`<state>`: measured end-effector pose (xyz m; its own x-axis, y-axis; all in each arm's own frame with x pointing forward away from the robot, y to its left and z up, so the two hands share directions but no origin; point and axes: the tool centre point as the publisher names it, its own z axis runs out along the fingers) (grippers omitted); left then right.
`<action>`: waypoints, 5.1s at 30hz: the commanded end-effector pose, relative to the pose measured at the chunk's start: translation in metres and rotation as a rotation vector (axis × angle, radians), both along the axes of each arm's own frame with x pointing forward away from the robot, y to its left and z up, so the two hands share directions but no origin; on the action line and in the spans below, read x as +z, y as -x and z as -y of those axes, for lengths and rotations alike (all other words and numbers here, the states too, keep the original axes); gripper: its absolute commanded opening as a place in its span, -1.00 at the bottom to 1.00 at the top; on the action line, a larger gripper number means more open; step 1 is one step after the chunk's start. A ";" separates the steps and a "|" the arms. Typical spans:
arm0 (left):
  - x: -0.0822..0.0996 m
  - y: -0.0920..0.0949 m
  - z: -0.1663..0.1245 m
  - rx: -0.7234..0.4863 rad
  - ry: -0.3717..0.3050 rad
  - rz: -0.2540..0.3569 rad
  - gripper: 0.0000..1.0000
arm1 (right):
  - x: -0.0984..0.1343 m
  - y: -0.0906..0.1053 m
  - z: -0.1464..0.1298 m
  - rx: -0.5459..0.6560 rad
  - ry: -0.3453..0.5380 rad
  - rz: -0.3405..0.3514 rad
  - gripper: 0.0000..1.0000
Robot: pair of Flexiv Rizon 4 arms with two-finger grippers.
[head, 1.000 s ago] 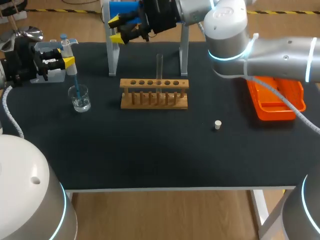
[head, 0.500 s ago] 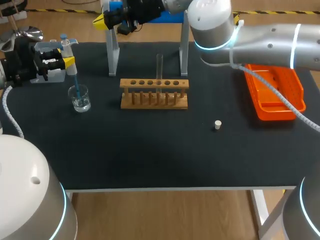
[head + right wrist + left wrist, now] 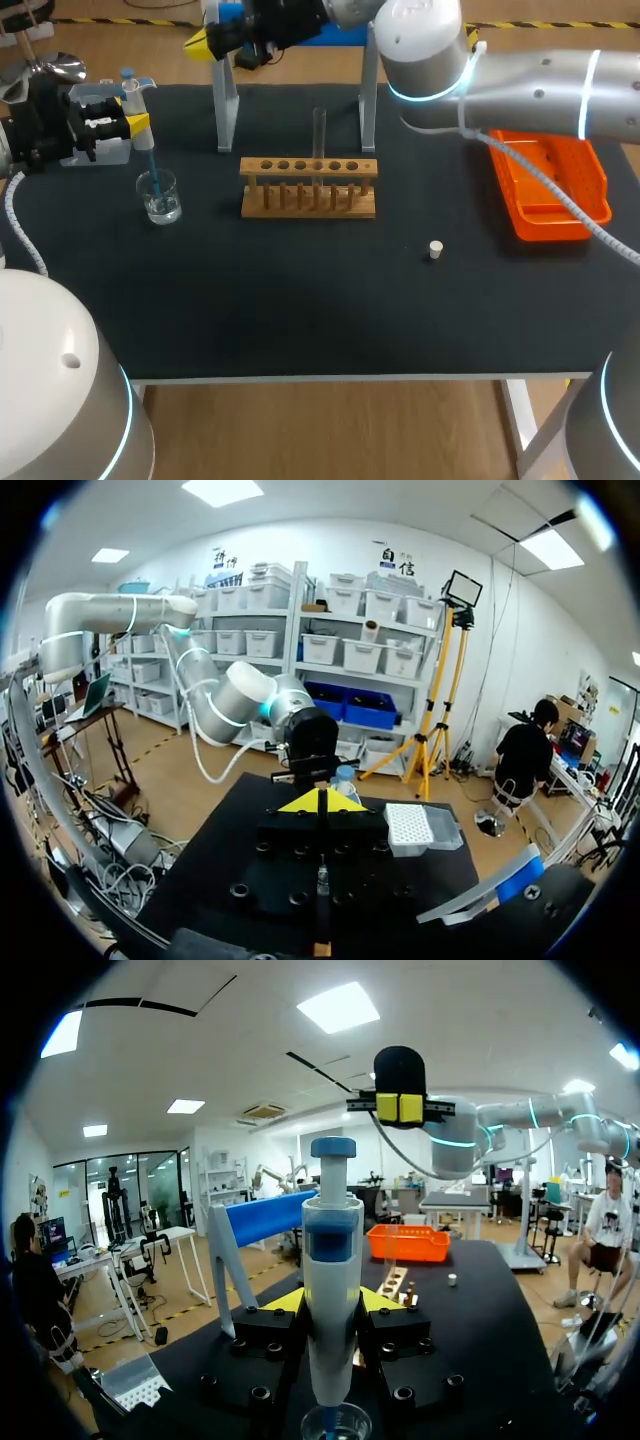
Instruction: Invert the test tube, pick up the pipette, mount the tip to pipette, aspirate from beaker and dispense into the tube, eject the tip, return the pipette, and cap with the stopper.
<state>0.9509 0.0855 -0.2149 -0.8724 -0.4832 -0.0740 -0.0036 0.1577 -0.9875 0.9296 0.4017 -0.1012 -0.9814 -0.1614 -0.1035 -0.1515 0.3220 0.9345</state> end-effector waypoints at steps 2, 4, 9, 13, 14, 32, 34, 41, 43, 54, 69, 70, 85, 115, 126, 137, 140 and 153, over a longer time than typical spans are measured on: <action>0.000 0.001 0.000 0.001 -0.001 0.002 -1.00 | -0.002 -0.001 -0.015 -0.006 0.010 -0.018 -1.00; 0.000 0.001 0.000 0.001 -0.001 0.002 -1.00 | -0.003 -0.002 -0.020 -0.028 0.014 -0.037 -1.00; 0.000 0.001 0.000 0.001 -0.001 0.002 -1.00 | -0.004 -0.001 -0.032 -0.048 0.024 -0.059 -1.00; 0.000 0.001 0.000 0.001 -0.001 0.002 -1.00 | -0.004 0.000 -0.044 -0.041 0.025 -0.057 -1.00; 0.000 0.001 0.000 0.001 -0.001 0.002 -1.00 | -0.004 0.000 -0.047 -0.039 0.026 -0.054 -1.00; 0.000 0.001 0.000 0.001 -0.001 0.002 -1.00 | -0.012 -0.016 -0.087 -0.009 0.048 -0.048 -1.00; 0.000 0.001 0.000 0.001 -0.001 0.002 -1.00 | -0.012 -0.018 -0.088 -0.011 0.048 -0.051 -1.00; 0.000 0.001 0.000 0.001 -0.001 0.002 -1.00 | -0.014 -0.018 -0.094 -0.008 0.049 -0.067 -1.00; 0.000 0.001 0.000 0.001 -0.001 0.002 -1.00 | -0.015 -0.017 -0.094 -0.004 0.055 -0.069 -1.00; 0.000 0.001 0.000 0.001 -0.001 0.002 -1.00 | -0.022 -0.019 -0.093 -0.009 0.059 -0.085 -1.00; 0.000 0.001 0.000 0.001 -0.001 0.002 -1.00 | -0.027 -0.016 -0.095 -0.002 0.064 -0.107 -1.00; 0.000 0.001 0.000 0.001 -0.001 0.002 -1.00 | -0.027 -0.016 -0.095 -0.002 0.065 -0.107 -1.00; 0.000 0.001 0.000 0.001 -0.001 0.002 -1.00 | -0.032 -0.014 -0.096 0.004 0.077 -0.115 -1.00; 0.000 0.001 0.000 0.001 -0.001 0.002 -1.00 | -0.051 -0.006 -0.091 0.005 0.097 -0.150 -1.00; 0.000 0.001 0.000 0.001 -0.001 0.002 -1.00 | -0.059 -0.003 -0.087 0.005 0.113 -0.157 -1.00; 0.000 0.001 0.000 0.001 -0.001 0.002 -1.00 | -0.029 -0.006 -0.086 0.002 0.053 -0.117 0.47; 0.000 0.001 0.000 0.001 -0.001 0.002 -1.00 | -0.010 -0.003 -0.080 0.018 0.027 -0.095 1.00; 0.000 0.001 0.000 0.001 -0.001 0.002 -1.00 | 0.041 0.020 0.013 0.048 0.024 -0.002 1.00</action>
<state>0.9509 0.0855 -0.2157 -0.8720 -0.4836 -0.0753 -0.0018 0.1571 -0.9876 0.9192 0.4394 -0.0749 -0.9690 -0.2298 -0.0904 -0.1653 0.3316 0.9288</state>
